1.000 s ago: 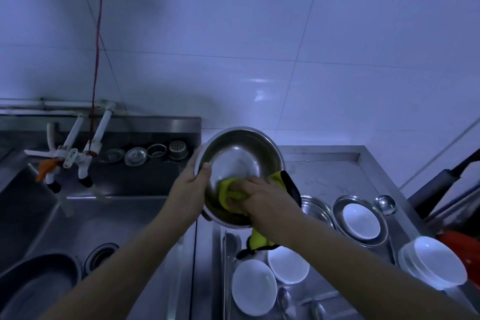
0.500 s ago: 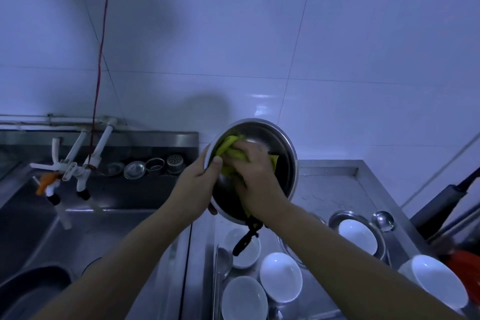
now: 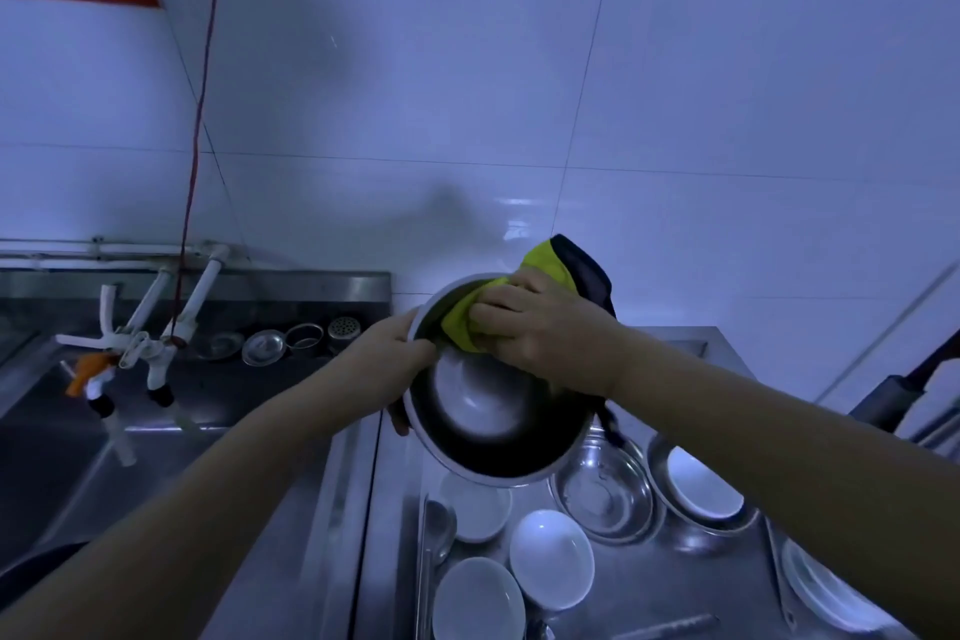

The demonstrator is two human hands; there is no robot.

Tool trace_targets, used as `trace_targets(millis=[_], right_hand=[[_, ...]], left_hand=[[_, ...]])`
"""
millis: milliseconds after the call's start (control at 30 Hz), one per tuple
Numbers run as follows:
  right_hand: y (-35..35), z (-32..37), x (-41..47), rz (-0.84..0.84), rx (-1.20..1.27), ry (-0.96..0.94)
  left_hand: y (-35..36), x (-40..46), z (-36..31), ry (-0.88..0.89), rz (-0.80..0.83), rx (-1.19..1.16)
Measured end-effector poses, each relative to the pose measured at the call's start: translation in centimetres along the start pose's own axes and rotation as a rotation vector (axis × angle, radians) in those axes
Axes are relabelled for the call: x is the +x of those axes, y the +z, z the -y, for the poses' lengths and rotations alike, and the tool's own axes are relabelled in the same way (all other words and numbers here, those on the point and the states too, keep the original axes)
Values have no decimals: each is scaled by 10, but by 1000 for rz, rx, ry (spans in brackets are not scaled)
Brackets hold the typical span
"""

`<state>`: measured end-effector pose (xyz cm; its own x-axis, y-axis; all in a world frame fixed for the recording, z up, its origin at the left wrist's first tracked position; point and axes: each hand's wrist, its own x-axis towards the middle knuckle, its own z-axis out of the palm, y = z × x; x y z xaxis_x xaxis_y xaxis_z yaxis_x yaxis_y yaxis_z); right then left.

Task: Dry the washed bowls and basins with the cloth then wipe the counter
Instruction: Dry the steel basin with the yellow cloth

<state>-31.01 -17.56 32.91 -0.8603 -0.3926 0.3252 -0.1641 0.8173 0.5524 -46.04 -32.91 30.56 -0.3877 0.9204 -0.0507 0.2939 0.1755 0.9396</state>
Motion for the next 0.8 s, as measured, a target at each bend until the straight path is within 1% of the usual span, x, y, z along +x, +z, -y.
trace_targets(millis=[67, 100, 167, 233, 300, 367, 433, 500, 567, 633, 700, 800], right_hand=[[-2, -4, 2, -61, -70, -24], [-3, -4, 0, -70, -87, 6], [-4, 1, -7, -92, -53, 148], [-4, 14, -13, -112, 46, 342], [-4, 36, -13, -109, 180, 483], [-4, 62, -4, -95, 304, 572], [-6, 81, 8, -116, 405, 642], [-4, 88, 12, -140, 388, 620], [1, 86, 4, -100, 277, 514], [6, 79, -9, -70, 136, 415], [10, 71, -22, -98, 13, 354], [12, 61, -31, -135, -52, 277]], left_hand=[[1, 2, -2, 19, -52, 28], [0, 3, -2, 55, -98, 54], [-4, 5, -4, 133, -215, 81], [-5, 4, -6, 180, -334, 67], [3, 1, -7, 201, -433, 39], [15, -1, -5, 194, -531, -46], [23, -3, -5, 191, -579, -142], [23, -3, -4, 172, -570, -200], [17, -5, -5, 148, -528, -195], [9, -6, -3, 138, -467, -138], [-1, -7, -5, 116, -360, -81], [-8, -8, -7, 36, -182, -86]])
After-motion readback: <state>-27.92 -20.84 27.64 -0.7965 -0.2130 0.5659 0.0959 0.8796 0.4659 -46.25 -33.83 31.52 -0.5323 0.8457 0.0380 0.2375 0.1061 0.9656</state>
